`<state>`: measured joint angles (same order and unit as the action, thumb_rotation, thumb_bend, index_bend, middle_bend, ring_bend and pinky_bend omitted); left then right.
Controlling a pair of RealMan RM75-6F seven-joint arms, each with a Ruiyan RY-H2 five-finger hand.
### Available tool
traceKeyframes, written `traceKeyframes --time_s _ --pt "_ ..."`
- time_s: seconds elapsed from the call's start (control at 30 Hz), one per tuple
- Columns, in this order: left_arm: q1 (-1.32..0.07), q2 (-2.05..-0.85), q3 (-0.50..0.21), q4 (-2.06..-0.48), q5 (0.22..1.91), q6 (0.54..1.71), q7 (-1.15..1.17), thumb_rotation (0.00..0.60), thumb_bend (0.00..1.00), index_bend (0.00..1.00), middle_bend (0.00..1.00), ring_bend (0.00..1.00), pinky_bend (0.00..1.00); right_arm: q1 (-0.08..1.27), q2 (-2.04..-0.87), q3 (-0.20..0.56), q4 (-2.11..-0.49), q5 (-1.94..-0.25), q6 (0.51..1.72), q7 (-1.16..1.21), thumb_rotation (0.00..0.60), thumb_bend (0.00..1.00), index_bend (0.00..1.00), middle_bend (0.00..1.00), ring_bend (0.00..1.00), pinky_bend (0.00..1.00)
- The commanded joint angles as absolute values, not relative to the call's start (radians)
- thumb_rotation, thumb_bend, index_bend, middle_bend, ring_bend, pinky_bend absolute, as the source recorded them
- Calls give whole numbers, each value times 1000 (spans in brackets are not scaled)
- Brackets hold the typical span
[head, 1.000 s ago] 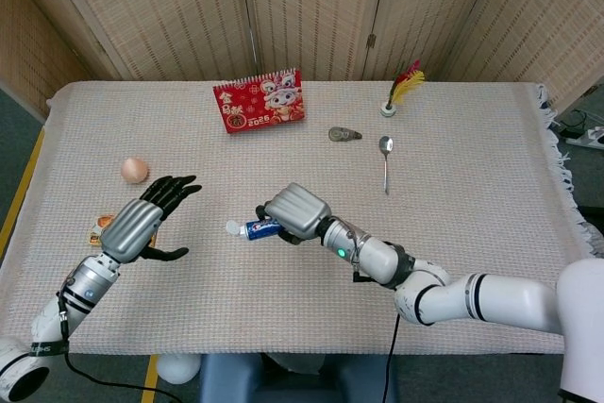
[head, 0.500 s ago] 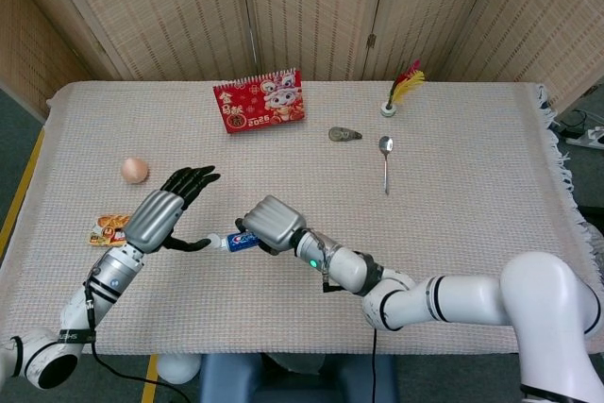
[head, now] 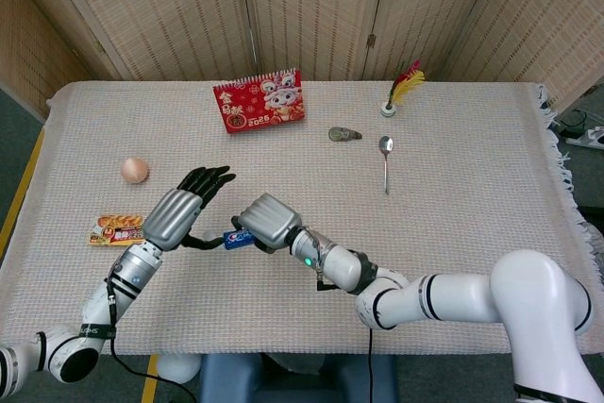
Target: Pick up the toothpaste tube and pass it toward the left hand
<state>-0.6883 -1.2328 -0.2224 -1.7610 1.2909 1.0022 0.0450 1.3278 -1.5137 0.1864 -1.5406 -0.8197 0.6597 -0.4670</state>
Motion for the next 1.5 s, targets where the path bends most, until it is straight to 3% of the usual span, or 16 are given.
traceKeyframes --time_s 0.03,0.77,1.17,1.27,1.33,1.5 --pt "-694 -1238 -221 -1756 1275 1002 69 569 233 87 67 52 0 1325 -1512 185 -1544 -832 666 -457 600 812 520 499 601 517" --pt "-652 -1233 -191 -1715 1249 1044 54 574 234 85 67 52 0 1283 -1463 187 -1589 -909 704 -376 600 822 535 510 611 531" --pt "-639 -1262 -217 -1707 1237 1061 -46 563 233 82 67 55 0 1241 -1459 204 -1592 -945 724 -292 600 821 536 512 608 531" --pt "-631 -1243 -241 -1724 1228 1052 -145 475 231 82 67 54 0 1226 -1465 206 -1583 -953 718 -256 600 822 536 511 609 531" --pt "-626 -1228 -260 -1738 1223 1041 -226 369 230 86 67 51 0 1215 -1473 208 -1576 -964 717 -228 600 822 536 511 610 531" --pt "-619 -1206 -289 -1747 1232 1023 -372 223 210 96 67 46 0 1184 -1504 223 -1555 -1003 725 -146 600 822 536 512 609 531"
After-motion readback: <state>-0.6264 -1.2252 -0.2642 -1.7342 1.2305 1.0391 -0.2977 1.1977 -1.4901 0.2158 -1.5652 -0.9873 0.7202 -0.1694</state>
